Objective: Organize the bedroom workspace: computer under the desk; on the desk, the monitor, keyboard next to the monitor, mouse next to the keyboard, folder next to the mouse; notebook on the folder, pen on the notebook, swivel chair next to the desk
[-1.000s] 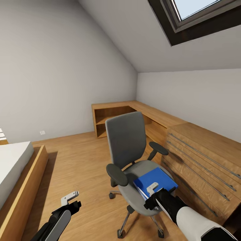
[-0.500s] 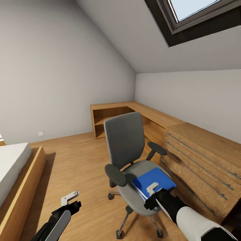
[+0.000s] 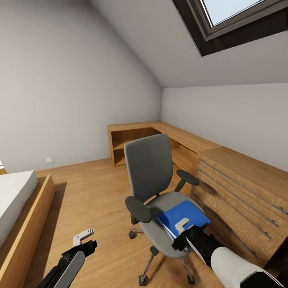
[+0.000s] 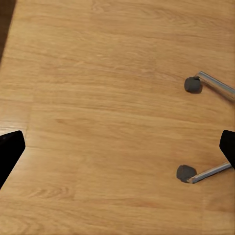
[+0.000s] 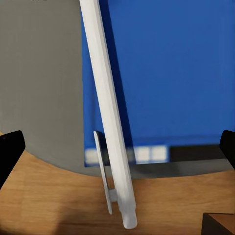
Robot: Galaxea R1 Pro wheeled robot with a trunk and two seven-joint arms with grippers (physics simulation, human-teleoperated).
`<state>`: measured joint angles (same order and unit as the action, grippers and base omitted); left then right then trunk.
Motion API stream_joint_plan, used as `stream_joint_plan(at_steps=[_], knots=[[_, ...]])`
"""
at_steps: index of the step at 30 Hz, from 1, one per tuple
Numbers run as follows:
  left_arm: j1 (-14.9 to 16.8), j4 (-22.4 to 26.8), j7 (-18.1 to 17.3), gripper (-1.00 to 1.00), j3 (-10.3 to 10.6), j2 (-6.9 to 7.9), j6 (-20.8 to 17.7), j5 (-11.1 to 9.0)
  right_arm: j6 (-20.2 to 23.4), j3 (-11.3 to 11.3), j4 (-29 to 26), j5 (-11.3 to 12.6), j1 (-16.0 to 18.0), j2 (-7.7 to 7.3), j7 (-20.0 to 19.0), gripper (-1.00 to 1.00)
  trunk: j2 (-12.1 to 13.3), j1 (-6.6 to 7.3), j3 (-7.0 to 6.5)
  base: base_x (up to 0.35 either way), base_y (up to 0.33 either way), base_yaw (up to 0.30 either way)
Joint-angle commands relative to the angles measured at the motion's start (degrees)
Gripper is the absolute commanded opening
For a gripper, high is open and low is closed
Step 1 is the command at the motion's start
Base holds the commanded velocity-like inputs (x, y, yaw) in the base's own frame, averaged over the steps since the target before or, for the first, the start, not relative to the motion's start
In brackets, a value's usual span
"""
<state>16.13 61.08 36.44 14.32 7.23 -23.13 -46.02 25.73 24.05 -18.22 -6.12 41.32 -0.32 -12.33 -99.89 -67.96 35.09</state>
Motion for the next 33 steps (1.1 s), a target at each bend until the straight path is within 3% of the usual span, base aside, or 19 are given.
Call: stream_joint_plan(at_steps=[1, 11, 33], knots=[[0.0, 0.1, 0.5, 1.00, 0.2, 0.07, -0.1, -0.4, 0.3, 0.0, -0.1, -0.6, 0.0, -0.03, -0.4, 1.00, 0.0, 0.00, 0.06, 0.000, 0.000, 0.000], [0.0, -0.4, 0.4, 1.00, 0.2, -1.00, 0.1, -0.2, 0.2, 0.1, 0.1, -0.7, 0.0, 0.44, -0.4, 1.00, 0.0, 0.00, 0.06, 0.000, 0.000, 0.000], [0.0, -0.4, 0.5, 1.00, 0.2, -1.16, 0.0, -0.1, 0.2, 0.2, 0.0, -0.7, 0.0, 0.24, -0.4, 1.00, 0.0, 0.00, 0.06, 0.000, 0.000, 0.000]])
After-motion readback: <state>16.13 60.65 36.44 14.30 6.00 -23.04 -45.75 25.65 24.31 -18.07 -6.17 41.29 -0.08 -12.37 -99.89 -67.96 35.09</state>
